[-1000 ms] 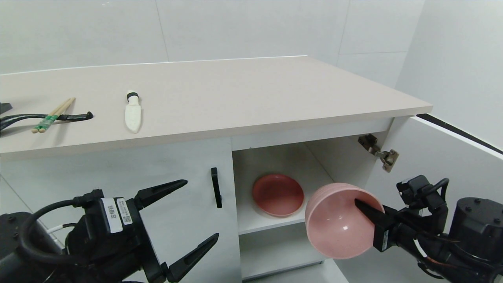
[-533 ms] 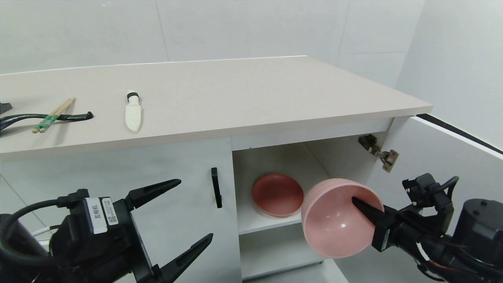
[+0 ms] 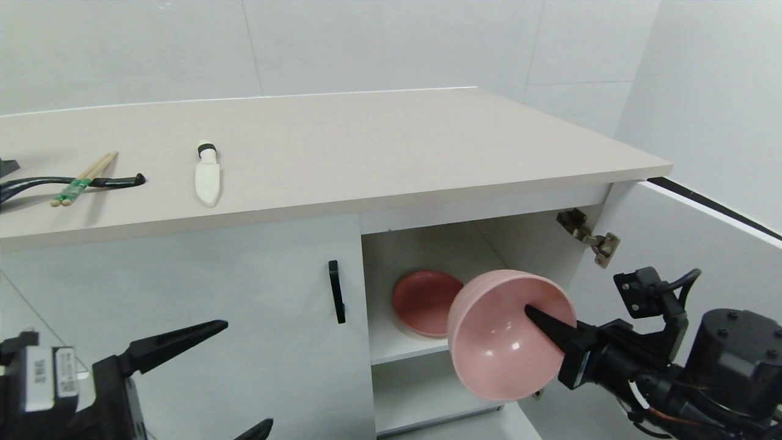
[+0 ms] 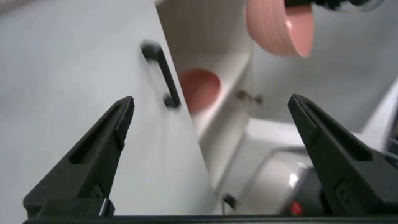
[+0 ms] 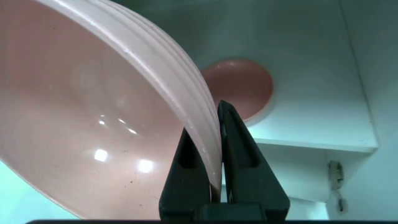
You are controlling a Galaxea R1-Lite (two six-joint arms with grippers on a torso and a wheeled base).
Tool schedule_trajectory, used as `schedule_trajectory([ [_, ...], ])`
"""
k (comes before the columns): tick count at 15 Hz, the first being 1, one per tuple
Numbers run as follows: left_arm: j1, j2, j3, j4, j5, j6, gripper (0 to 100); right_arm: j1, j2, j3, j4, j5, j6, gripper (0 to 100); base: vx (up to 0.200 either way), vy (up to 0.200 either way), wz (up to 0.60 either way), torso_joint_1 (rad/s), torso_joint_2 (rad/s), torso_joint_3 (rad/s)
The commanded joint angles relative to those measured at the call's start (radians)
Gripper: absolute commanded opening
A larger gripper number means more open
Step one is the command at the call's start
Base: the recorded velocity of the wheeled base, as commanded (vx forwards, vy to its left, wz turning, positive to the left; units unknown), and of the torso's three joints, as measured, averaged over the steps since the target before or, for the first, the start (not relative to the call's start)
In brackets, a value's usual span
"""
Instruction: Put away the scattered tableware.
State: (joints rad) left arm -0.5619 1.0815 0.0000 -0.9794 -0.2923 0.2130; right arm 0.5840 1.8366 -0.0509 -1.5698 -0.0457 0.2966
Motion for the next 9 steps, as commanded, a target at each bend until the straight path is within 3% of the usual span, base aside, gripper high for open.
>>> schedule_trajectory([
  [1,0.016,-0.206,-0.005,0.103,-0.011,-0.038,100,0.002,0.105,-0.050,-0.001,0.000,0.026,0,0.000,0.000,0.00,0.000,0.00,0.000],
  [3,0.013,-0.199,-0.023,0.110,-0.013,-0.089,100,0.002,0.234,-0.144,-0.001,-0.026,0.041,0,0.000,0.000,0.00,0.000,0.00,0.000],
  [5,0.008,-0.190,-0.017,0.114,-0.013,-0.093,100,0.010,0.375,-0.279,-0.001,-0.154,0.138,0,0.000,0.000,0.00,0.000,0.00,0.000],
  [9,0.005,-0.189,-0.014,0.119,-0.014,-0.093,100,0.003,0.498,-0.399,-0.001,-0.175,0.165,0,0.000,0.000,0.00,0.000,0.00,0.000],
])
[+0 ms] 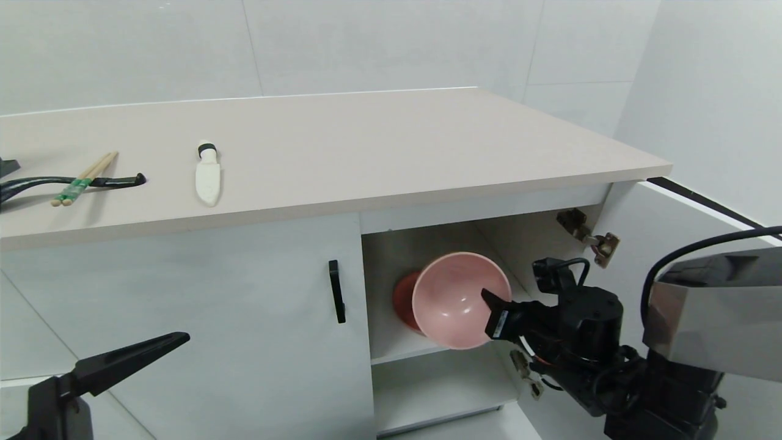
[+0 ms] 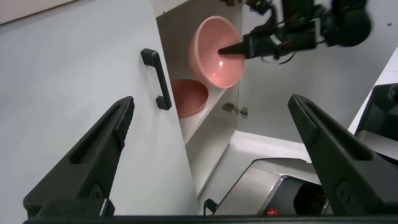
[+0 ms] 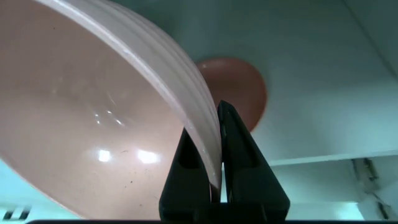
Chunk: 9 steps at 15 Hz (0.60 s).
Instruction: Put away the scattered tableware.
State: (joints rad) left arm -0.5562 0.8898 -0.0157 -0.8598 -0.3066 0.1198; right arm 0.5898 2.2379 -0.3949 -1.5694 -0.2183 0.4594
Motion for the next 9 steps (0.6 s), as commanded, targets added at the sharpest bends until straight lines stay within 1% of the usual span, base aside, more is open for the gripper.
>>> schedule_trajectory([
  [1,0.001,0.001,0.002,0.005,0.000,0.001,100,-0.008,0.123,-0.094,-0.001,-0.003,-0.004,0,0.000,0.000,0.00,0.000,0.00,0.000],
  [4,-0.001,0.001,0.000,0.016,-0.002,0.004,100,-0.018,0.146,-0.156,-0.001,0.005,-0.008,0,0.000,0.000,0.00,0.000,0.00,0.000],
  [6,-0.001,0.000,0.002,0.016,-0.002,0.006,100,-0.050,0.161,-0.182,-0.001,0.046,-0.048,0,0.000,0.000,0.00,0.000,0.00,0.000],
  [7,-0.001,-0.002,0.000,0.016,-0.002,0.008,100,-0.085,0.187,-0.193,-0.001,0.083,-0.091,0,0.000,0.000,0.00,0.000,0.00,0.000],
  [9,-0.001,-0.002,0.000,0.013,-0.002,0.009,100,-0.116,0.215,-0.223,-0.001,0.111,-0.110,0,0.000,0.000,0.00,0.000,0.00,0.000],
])
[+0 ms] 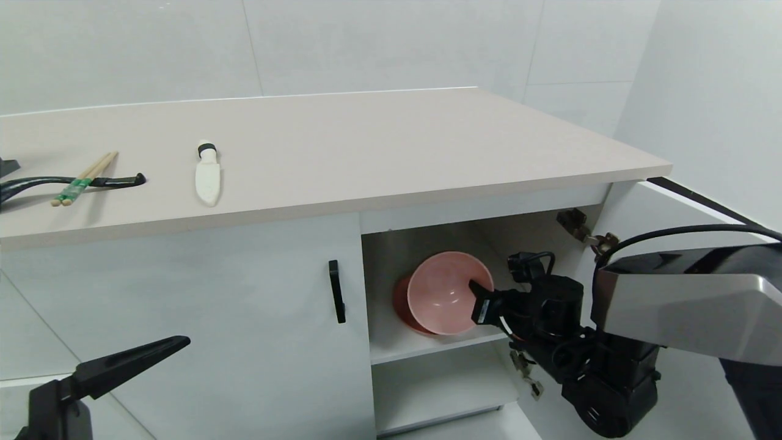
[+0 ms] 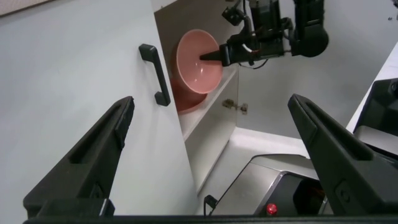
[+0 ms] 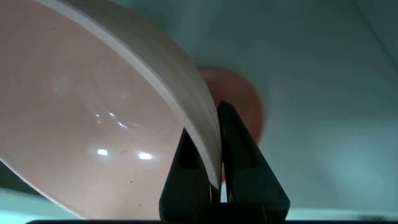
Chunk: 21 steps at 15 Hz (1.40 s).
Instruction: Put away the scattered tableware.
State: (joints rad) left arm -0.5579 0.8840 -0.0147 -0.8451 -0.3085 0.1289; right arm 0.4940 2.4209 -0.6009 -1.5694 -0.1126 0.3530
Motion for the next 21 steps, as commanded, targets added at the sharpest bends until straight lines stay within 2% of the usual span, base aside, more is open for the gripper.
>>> schedule_trajectory([
  [1,0.000,0.004,-0.001,-0.002,0.000,0.001,100,-0.034,0.050,-0.050,-0.001,0.008,-0.003,0,0.000,0.000,0.00,0.000,0.00,0.000],
  [3,0.000,0.006,-0.001,-0.002,-0.018,0.001,100,-0.061,0.086,-0.114,-0.001,0.040,-0.006,0,0.000,0.000,0.00,0.000,0.00,0.000],
  [5,0.000,0.006,-0.001,-0.002,-0.018,0.001,100,-0.061,0.086,-0.114,-0.001,0.040,-0.006,0,0.000,0.000,0.00,0.000,0.00,0.000],
  [6,0.000,0.007,-0.001,0.000,-0.034,0.001,100,-0.069,0.107,-0.137,-0.001,0.106,-0.029,0,0.000,0.000,0.00,0.000,0.00,0.000],
  [10,0.000,0.006,-0.001,-0.003,-0.034,0.005,100,-0.069,0.139,-0.169,-0.001,0.109,-0.068,0,0.000,0.000,0.00,0.000,0.00,0.000],
  [21,0.000,0.007,-0.001,-0.003,-0.034,0.003,100,-0.068,0.165,-0.211,0.072,0.146,-0.069,0,0.000,0.000,0.00,0.000,0.00,0.000],
])
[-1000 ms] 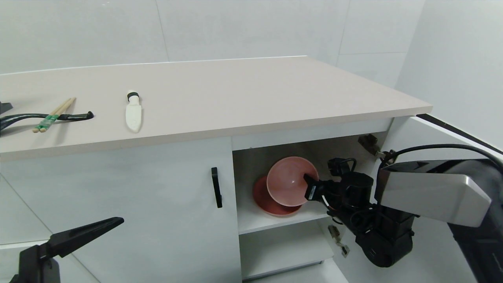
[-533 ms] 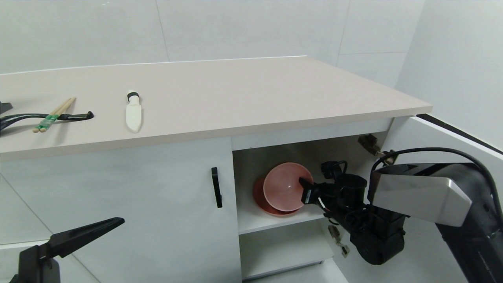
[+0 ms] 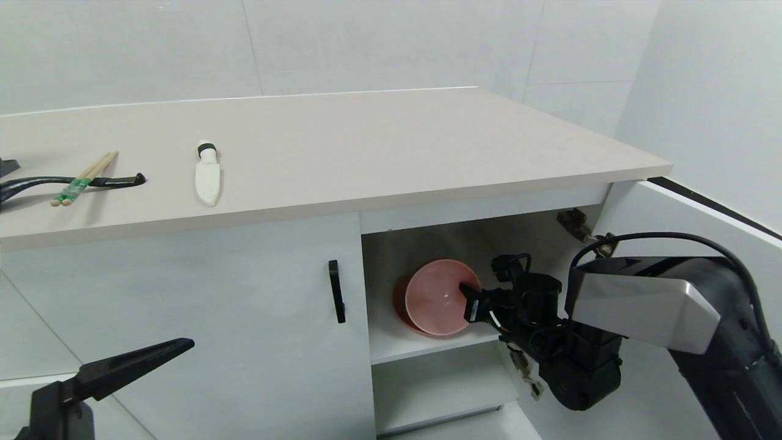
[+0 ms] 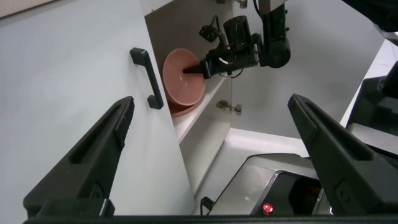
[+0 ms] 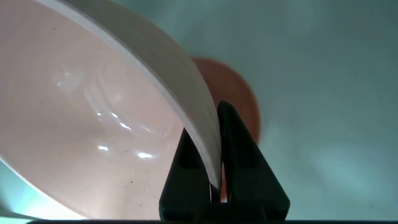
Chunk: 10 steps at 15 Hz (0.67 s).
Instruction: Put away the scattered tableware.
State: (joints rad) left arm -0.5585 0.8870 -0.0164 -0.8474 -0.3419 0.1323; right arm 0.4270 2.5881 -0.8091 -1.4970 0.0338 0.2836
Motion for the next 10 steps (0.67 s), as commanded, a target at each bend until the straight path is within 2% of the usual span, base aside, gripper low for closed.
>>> schedule_trajectory([
  [1,0.002,0.004,0.000,-0.002,0.000,0.000,100,-0.001,-0.002,-0.002,0.001,0.000,0.000,0,0.000,0.000,0.00,0.000,0.00,0.000],
  [2,0.000,0.004,0.000,-0.001,0.000,0.000,100,-0.002,-0.002,-0.002,0.001,0.001,0.000,0,0.000,0.000,0.00,0.000,0.00,0.000],
  [3,0.000,0.003,0.000,-0.001,0.000,0.000,100,-0.002,0.000,-0.004,0.000,0.006,0.000,100,0.000,0.000,0.00,0.000,0.00,0.000],
  [8,0.002,0.004,0.000,0.001,0.000,0.000,100,-0.005,0.046,-0.050,-0.043,-0.003,-0.006,100,0.000,0.000,0.00,0.000,0.00,0.000],
  [10,0.000,0.004,0.000,0.001,0.000,0.000,100,-0.005,0.052,-0.054,-0.074,-0.003,-0.067,100,0.000,0.000,0.00,0.000,0.00,0.000],
])
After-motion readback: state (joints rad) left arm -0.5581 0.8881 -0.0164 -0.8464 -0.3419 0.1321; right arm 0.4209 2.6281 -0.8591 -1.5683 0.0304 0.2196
